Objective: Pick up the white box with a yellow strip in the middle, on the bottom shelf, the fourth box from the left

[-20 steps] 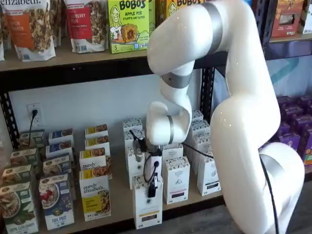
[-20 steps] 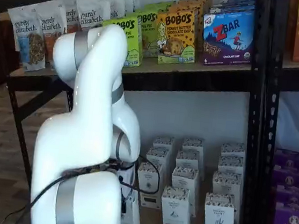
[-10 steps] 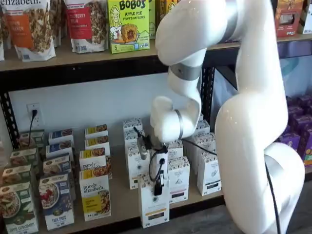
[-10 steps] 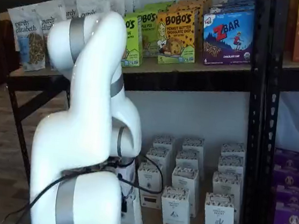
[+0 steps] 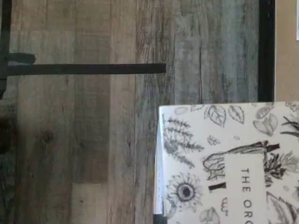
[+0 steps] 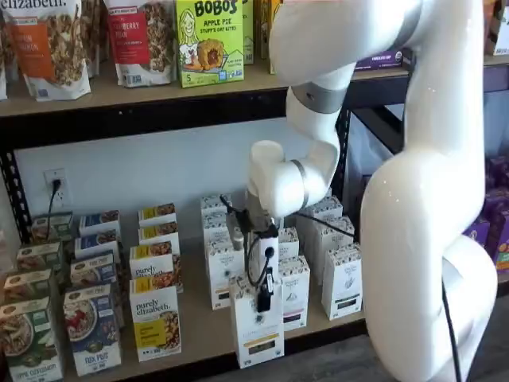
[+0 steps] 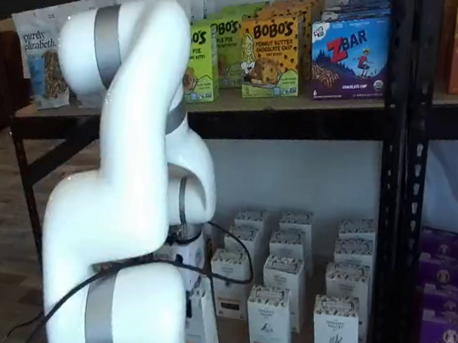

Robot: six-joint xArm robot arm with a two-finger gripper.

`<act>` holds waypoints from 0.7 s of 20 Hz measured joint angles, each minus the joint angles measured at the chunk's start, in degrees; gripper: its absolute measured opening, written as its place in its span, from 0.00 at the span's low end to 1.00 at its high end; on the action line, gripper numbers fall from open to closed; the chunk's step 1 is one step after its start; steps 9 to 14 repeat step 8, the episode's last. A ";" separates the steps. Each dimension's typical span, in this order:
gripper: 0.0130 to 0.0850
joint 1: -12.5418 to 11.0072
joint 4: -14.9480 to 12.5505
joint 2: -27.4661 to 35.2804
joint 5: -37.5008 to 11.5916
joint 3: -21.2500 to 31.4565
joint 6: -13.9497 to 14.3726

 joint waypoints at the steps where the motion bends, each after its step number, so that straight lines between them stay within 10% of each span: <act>1: 0.50 0.05 0.16 -0.71 0.59 0.30 -0.07; 14: 0.50 0.50 -0.40 -6.44 3.60 3.12 1.04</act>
